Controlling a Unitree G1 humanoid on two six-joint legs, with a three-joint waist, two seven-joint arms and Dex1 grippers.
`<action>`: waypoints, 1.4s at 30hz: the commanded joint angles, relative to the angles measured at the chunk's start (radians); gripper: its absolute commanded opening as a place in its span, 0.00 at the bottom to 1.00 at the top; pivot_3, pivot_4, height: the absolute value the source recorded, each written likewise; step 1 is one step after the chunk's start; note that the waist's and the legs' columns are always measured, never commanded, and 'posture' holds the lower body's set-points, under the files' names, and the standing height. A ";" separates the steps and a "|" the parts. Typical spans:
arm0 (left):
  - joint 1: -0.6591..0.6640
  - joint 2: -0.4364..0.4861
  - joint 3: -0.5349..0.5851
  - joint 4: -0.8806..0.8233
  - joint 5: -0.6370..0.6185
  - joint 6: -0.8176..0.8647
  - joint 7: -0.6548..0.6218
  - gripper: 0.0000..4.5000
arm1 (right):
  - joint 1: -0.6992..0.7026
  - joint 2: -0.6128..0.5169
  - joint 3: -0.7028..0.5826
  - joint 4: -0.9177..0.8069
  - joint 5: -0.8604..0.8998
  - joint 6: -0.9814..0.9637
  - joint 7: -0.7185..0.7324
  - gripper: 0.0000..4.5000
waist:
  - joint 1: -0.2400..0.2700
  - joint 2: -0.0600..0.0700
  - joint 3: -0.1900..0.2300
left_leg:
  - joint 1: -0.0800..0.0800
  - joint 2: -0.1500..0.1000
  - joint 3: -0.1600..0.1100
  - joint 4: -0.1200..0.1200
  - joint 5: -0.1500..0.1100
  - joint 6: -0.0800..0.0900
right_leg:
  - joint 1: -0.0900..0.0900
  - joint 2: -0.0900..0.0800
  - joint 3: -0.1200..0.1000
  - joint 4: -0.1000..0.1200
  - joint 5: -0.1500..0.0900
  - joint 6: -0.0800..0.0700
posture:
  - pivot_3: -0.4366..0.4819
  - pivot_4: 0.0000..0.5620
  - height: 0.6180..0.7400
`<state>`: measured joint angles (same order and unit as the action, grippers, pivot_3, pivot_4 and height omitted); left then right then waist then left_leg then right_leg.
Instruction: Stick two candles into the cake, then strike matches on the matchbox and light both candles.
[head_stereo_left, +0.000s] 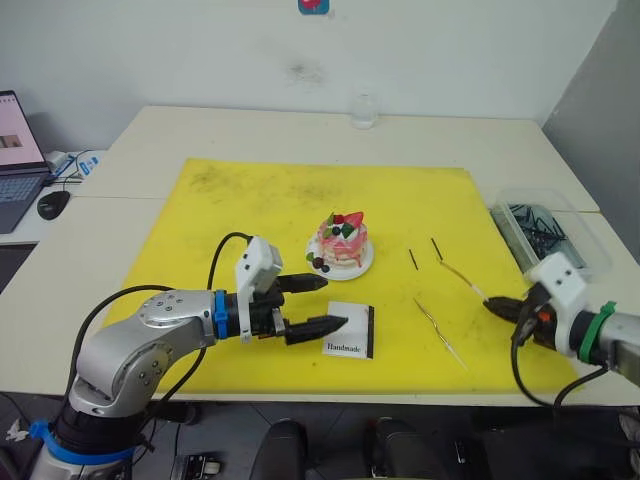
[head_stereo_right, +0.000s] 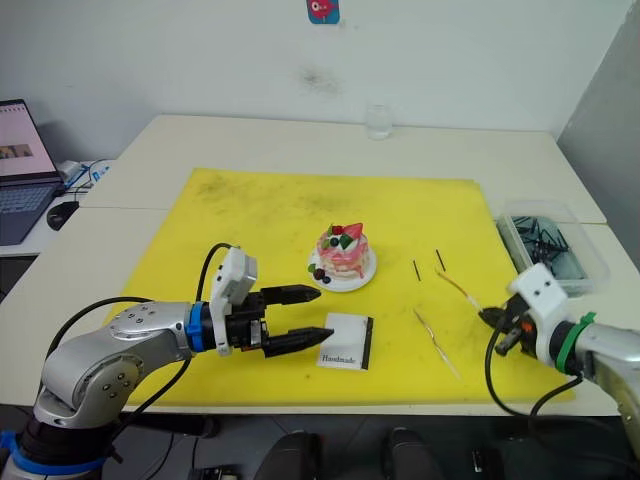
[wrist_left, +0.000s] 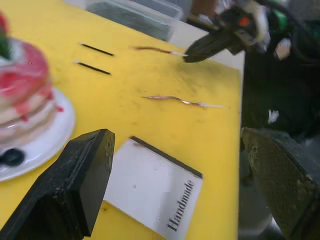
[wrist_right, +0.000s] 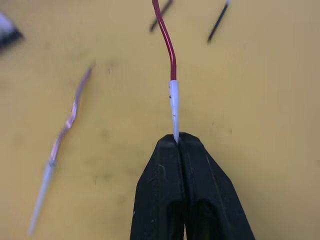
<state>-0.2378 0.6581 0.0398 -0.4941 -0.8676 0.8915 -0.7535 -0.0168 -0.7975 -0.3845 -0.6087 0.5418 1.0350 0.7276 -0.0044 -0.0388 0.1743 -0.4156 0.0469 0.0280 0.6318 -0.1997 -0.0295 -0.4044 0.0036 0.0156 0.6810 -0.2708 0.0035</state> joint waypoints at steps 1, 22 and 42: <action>-0.022 -0.056 0.060 -0.025 -0.178 0.089 0.086 1.00 | -0.119 0.088 -0.082 -0.071 0.230 0.121 -0.050 0.01 | -0.001 0.000 0.000 | 0.000 0.000 0.000 0.000 0.000 0.000 | 0.000 0.000 0.000 0.000 0.000 0.000 | 0.48 0.27 1.00; -0.186 -0.224 0.033 0.095 -0.881 0.065 0.563 1.00 | -0.302 0.128 0.181 -0.007 1.319 -0.062 -0.709 0.01 | -0.004 0.000 0.000 | -0.001 -0.001 0.000 0.000 0.000 0.000 | 0.000 0.002 0.001 0.000 0.000 0.000 | 0.48 0.27 1.00; -0.193 -0.270 -0.002 0.106 -0.860 0.024 0.549 0.32 | -0.280 0.024 0.273 -0.042 1.376 -0.195 -0.718 0.00 | -0.001 0.000 0.000 | -0.001 -0.001 0.000 0.000 0.000 0.000 | 0.000 0.003 0.001 -0.001 0.000 0.000 | 0.48 0.27 1.00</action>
<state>-0.4121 0.3938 0.0437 -0.3787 -1.7247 0.9294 -0.1890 -0.2947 -0.7663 -0.1063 -0.6230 1.8943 0.8603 -0.0003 -0.0050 -0.0388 0.1743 -0.4169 0.0461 0.0278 0.6318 -0.1996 -0.0294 -0.4044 0.0062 0.0169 0.6802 -0.2706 0.0037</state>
